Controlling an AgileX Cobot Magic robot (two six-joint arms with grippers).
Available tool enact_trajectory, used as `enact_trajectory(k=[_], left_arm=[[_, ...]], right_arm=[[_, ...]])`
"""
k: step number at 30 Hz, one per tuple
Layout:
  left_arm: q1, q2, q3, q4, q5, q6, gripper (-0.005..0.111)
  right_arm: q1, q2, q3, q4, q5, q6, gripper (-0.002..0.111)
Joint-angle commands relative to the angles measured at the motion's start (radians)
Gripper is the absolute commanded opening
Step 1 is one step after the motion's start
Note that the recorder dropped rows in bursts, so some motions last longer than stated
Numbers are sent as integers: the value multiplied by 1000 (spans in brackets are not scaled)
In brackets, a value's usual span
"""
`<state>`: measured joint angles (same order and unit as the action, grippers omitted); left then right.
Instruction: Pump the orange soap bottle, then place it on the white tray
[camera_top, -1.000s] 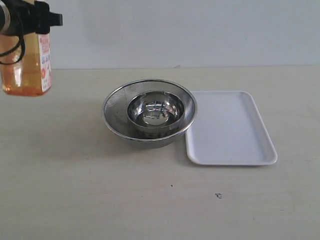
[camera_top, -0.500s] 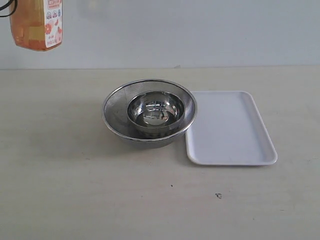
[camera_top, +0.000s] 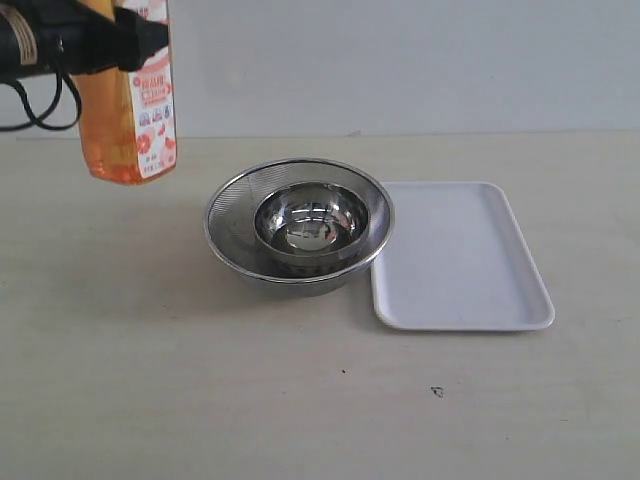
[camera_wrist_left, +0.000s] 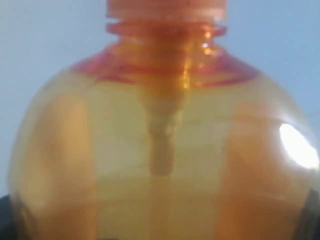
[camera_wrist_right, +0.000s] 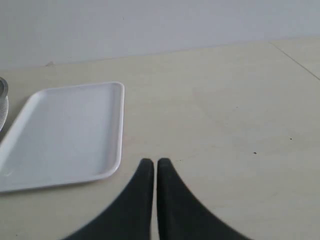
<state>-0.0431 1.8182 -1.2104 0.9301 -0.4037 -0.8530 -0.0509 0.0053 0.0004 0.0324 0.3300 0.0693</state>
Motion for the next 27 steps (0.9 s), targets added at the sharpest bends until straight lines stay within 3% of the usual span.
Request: enact_trajectory(k=[1,5,11,18,27], left_arm=[[-2,-38,169,-381,-184,362,5],[-5,-41,328,-702,-425,603,5],[-42,-6,397,-672,-537,683,5],[-119,68,397,-784,-602,771,5],[-129,133,397,-866,-623,846,5]], right_arm=[[2,-5,0,-2,-8,0,0],[2,-5,0,-2,-8,0,0],[2,-5,0,-2,-8,0,0],[2,-5,0,-2,-8,0,0],[2,-5,0,-2,-8,0,0]])
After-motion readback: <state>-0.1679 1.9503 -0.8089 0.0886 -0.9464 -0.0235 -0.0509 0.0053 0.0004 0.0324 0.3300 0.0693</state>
